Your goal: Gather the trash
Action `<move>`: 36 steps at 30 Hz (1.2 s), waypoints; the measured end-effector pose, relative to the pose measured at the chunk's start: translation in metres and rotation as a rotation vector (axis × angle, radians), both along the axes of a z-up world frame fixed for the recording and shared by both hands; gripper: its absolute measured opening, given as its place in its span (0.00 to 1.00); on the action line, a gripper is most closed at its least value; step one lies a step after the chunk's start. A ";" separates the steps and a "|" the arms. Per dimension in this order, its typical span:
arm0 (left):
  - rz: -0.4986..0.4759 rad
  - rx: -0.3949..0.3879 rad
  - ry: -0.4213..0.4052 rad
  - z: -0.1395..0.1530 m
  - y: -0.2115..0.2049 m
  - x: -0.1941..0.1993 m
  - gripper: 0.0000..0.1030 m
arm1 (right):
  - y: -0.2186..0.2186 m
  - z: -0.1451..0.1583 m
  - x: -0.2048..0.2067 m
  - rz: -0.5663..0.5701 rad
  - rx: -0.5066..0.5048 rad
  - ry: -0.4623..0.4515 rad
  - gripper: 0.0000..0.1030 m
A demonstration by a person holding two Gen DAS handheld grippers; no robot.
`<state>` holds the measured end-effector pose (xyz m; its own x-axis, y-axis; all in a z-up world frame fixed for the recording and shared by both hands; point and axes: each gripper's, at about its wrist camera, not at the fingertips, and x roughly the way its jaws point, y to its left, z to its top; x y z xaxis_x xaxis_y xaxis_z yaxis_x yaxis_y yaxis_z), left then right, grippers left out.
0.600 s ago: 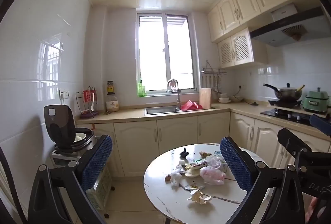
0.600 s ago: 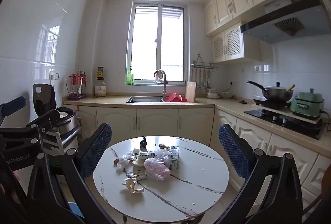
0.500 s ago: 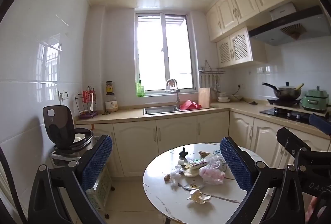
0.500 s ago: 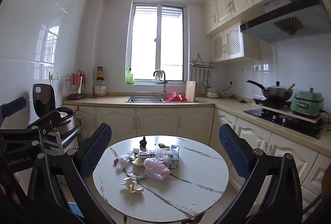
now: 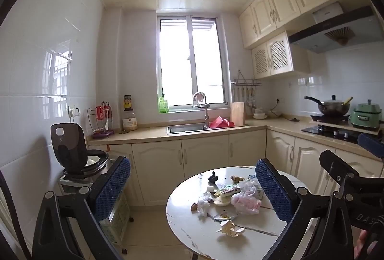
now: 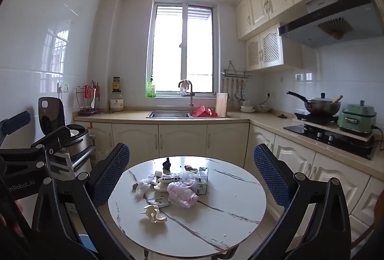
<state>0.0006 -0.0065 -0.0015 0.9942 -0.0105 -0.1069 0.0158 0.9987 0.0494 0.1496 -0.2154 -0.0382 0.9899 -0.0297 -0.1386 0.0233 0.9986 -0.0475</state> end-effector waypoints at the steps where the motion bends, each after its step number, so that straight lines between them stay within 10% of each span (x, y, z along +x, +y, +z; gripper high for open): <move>1: -0.003 -0.001 0.000 -0.001 0.003 0.001 0.99 | 0.000 0.001 0.000 -0.001 0.000 0.001 1.00; 36: 0.002 0.001 0.004 0.001 0.003 0.002 0.99 | 0.009 -0.004 0.001 0.008 -0.009 0.005 1.00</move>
<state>0.0027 -0.0031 -0.0006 0.9938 -0.0081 -0.1111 0.0137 0.9987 0.0500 0.1502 -0.2061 -0.0423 0.9894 -0.0232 -0.1435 0.0152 0.9983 -0.0569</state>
